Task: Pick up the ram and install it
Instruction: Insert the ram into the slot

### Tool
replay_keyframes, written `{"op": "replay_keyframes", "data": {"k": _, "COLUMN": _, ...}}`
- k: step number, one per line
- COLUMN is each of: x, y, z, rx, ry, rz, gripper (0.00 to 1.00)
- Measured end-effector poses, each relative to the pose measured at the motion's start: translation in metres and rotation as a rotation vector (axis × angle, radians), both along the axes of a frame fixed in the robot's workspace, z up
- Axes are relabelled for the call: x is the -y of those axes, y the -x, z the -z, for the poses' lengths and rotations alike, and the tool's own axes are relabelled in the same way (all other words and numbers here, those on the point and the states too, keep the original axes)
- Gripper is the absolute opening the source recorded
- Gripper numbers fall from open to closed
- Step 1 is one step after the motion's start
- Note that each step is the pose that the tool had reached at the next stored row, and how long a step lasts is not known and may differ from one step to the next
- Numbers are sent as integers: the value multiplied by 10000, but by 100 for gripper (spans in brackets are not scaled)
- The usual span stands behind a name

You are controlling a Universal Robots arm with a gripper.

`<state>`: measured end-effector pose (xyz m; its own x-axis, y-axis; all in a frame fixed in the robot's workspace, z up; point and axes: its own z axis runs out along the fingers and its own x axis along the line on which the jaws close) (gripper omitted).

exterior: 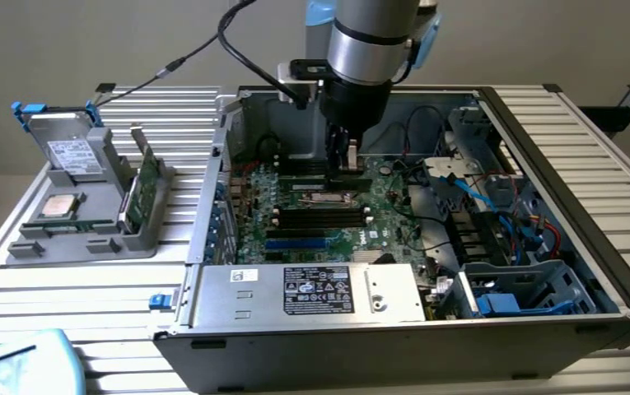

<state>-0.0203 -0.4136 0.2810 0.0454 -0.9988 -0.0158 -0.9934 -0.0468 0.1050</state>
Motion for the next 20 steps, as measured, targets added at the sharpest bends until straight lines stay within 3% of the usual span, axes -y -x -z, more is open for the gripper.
{"op": "replay_keyframes", "data": {"k": 9, "x": 0, "y": 0, "z": 164, "rx": 0, "ry": 2, "rz": -183, "gripper": 14}}
{"op": "replay_keyframes", "data": {"k": 14, "x": 0, "y": 0, "z": 182, "rx": -20, "ry": 4, "rz": -182, "gripper": 14}}
{"op": "replay_keyframes", "data": {"k": 20, "x": -5, "y": 0, "z": 288, "rx": -21, "ry": 5, "rz": -181, "gripper": 14}}
